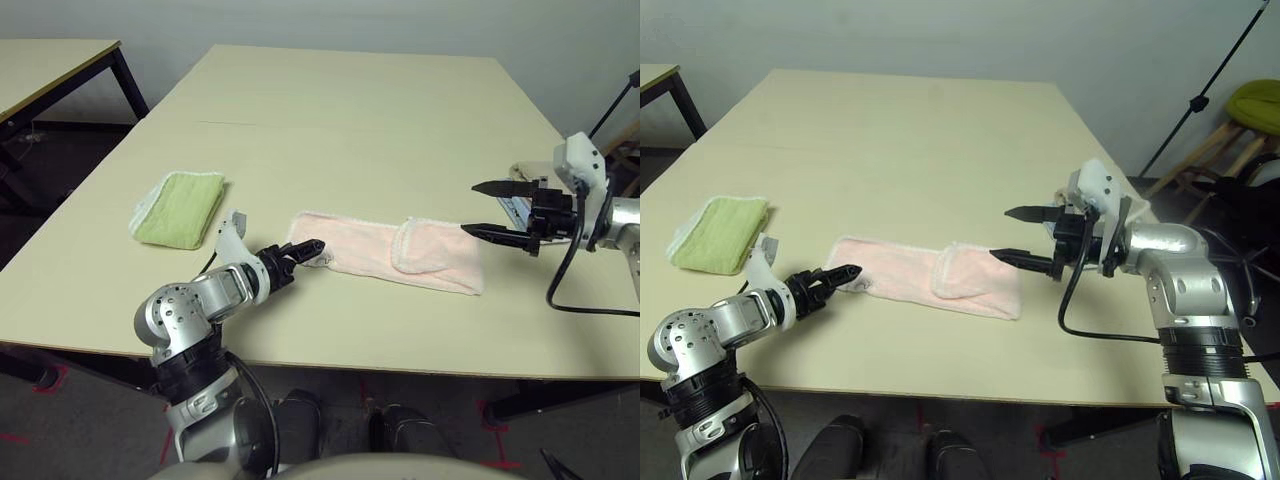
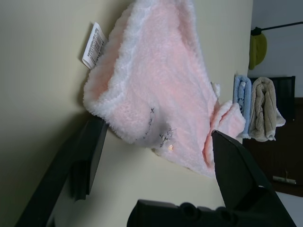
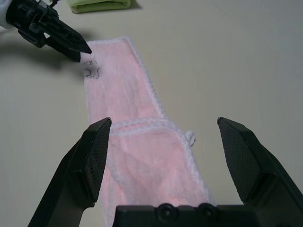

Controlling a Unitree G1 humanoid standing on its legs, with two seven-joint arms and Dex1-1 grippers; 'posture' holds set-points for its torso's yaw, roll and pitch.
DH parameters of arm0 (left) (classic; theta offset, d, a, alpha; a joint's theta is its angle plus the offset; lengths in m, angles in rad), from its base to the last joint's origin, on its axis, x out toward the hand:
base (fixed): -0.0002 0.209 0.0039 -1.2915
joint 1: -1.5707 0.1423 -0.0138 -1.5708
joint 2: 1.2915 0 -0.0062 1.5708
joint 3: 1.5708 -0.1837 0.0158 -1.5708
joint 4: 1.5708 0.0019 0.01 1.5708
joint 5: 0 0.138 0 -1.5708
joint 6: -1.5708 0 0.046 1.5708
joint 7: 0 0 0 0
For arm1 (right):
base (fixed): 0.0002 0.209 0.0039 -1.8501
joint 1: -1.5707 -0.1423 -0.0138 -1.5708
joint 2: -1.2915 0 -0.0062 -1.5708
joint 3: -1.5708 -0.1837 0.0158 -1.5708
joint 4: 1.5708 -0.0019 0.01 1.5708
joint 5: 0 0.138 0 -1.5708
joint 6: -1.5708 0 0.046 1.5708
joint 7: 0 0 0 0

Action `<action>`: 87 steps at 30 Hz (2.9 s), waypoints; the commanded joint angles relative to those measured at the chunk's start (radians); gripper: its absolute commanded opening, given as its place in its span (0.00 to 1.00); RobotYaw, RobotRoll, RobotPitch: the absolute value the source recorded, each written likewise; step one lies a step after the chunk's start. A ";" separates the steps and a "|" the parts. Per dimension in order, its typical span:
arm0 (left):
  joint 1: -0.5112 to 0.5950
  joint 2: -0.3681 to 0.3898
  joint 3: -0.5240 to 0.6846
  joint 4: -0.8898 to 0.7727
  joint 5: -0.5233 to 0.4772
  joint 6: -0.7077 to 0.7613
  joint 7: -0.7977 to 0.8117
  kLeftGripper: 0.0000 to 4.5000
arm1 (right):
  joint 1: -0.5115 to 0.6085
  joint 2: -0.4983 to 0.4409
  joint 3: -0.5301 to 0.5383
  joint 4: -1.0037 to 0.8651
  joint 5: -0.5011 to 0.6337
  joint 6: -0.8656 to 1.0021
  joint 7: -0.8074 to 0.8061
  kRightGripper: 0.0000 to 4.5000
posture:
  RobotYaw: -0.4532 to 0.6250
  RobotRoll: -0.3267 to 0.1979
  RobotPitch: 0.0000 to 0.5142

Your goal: Fold the towel and set it aside.

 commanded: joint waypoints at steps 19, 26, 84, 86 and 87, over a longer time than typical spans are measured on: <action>0.066 -0.013 0.073 -0.034 0.002 -0.103 0.044 0.00 | -0.012 0.015 0.001 0.025 0.000 -0.023 0.003 1.00 | 0.55 0.62 0.13; 0.137 0.076 0.081 -0.135 -0.029 -0.010 0.000 0.00 | -0.012 0.015 0.002 0.042 -0.004 -0.032 0.010 1.00 | 0.57 0.62 0.13; -0.379 0.220 -1.060 0.395 0.138 -0.414 -0.760 0.10 | 0.131 -0.078 -0.067 -0.080 0.059 0.085 -0.001 1.00 | 0.49 0.62 0.15; -0.379 0.210 -1.050 0.393 0.145 -0.425 -0.757 0.22 | 0.130 -0.077 -0.063 -0.078 0.057 0.084 0.001 1.00 | 0.49 0.62 0.15; -0.381 0.207 -1.047 0.389 0.147 -0.425 -0.757 0.30 | 0.130 -0.076 -0.061 -0.076 0.055 0.083 0.002 1.00 | 0.49 0.62 0.15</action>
